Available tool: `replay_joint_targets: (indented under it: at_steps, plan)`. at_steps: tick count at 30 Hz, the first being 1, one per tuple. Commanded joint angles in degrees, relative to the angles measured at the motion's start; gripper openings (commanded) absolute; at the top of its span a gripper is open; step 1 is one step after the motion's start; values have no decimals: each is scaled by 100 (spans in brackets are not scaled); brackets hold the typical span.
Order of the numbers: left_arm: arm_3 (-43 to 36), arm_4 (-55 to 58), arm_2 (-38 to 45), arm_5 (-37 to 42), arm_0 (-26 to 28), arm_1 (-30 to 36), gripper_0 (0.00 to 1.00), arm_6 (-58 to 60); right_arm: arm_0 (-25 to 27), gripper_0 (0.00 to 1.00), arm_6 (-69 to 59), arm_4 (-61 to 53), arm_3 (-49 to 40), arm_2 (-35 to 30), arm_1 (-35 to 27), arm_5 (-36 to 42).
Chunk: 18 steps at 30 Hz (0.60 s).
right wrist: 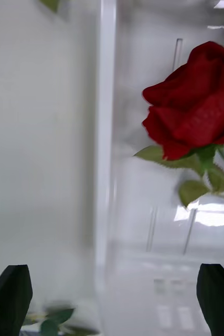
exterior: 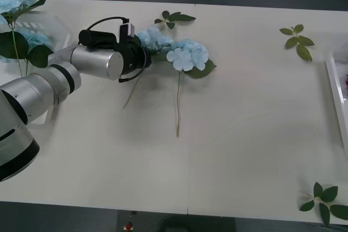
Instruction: Put the red flowers into the right box and the blue flowers into the left box
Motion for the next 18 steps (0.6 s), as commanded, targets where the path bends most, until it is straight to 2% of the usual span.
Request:
replay_joint_targets:
  at_steps: [1,7,10,12,14,16,18]
  plan:
    - [-14,4,-77,135,32,23,0,133,32,91,-1195,-61,-1174,-56,-593,352]
    - [-533,-22,177,970,23,366,0,37,402,91,-3146,-210,-2958,-275,-918,651]
    - [-876,-13,397,1585,23,542,0,-7,1228,91,-3313,-69,-3837,-1022,-874,457]
    - [-972,-22,511,1840,23,586,0,-34,1799,91,-2891,106,-4276,-1594,-734,352]
    - [-1025,-40,661,2138,15,638,0,-95,2634,91,-1907,353,-4777,-2420,-435,211]
    - [-1052,-40,749,2288,15,656,0,-192,3126,91,-1203,449,-5014,-2912,-233,97]
    - [-1052,-48,951,2516,23,691,0,-508,3794,91,27,493,-5313,-3571,92,-105]
